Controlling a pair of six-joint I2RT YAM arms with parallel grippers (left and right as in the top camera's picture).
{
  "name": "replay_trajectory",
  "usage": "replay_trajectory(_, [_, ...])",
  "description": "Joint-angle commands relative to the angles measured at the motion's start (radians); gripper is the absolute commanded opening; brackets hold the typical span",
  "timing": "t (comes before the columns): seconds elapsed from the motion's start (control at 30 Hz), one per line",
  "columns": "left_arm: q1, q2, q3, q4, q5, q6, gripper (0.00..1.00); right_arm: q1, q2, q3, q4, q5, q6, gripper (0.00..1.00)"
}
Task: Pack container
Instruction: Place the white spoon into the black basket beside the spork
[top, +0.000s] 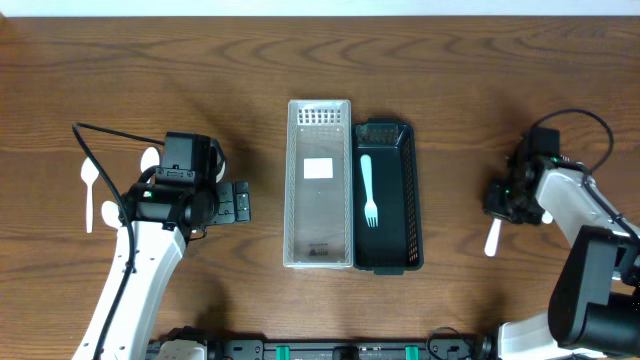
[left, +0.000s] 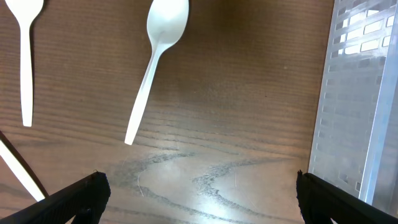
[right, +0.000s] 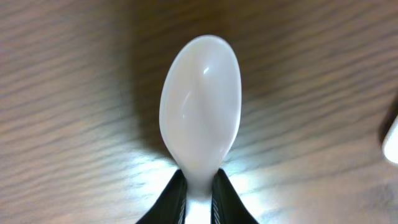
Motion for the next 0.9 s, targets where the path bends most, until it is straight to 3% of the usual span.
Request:
replay_trajectory(0.0, [0.001, 0.001, 0.011, -0.002, -0.005, -0.009, 0.98, 0.093, -0.075, 0.159, -0.064, -0.015, 0.030, 0.01])
replay_trajectory(0.27, [0.001, 0.001, 0.011, -0.002, -0.005, -0.009, 0.98, 0.380, -0.164, 0.454, -0.142, -0.044, 0.099, 0.01])
replay_trajectory(0.47, [0.001, 0.001, 0.011, -0.002, -0.005, -0.009, 0.98, 0.532, -0.119, 0.420, -0.143, -0.044, 0.203, 0.01])
replay_trajectory(0.8, [0.001, 0.001, 0.011, -0.002, -0.005, -0.009, 0.98, 0.673, 0.112, 0.328, -0.097, -0.052, 0.209, 0.02])
replay_trajectory(0.83, [0.001, 0.001, 0.011, -0.002, -0.005, -0.009, 0.98, 0.678, 0.131, 0.328, -0.091, -0.056, 0.208, 0.03])
replay_trajectory(0.87, [0.000, 0.001, 0.011, -0.002, -0.005, -0.009, 0.98, 0.679, 0.143, 0.328, -0.085, -0.060, 0.208, 0.11])
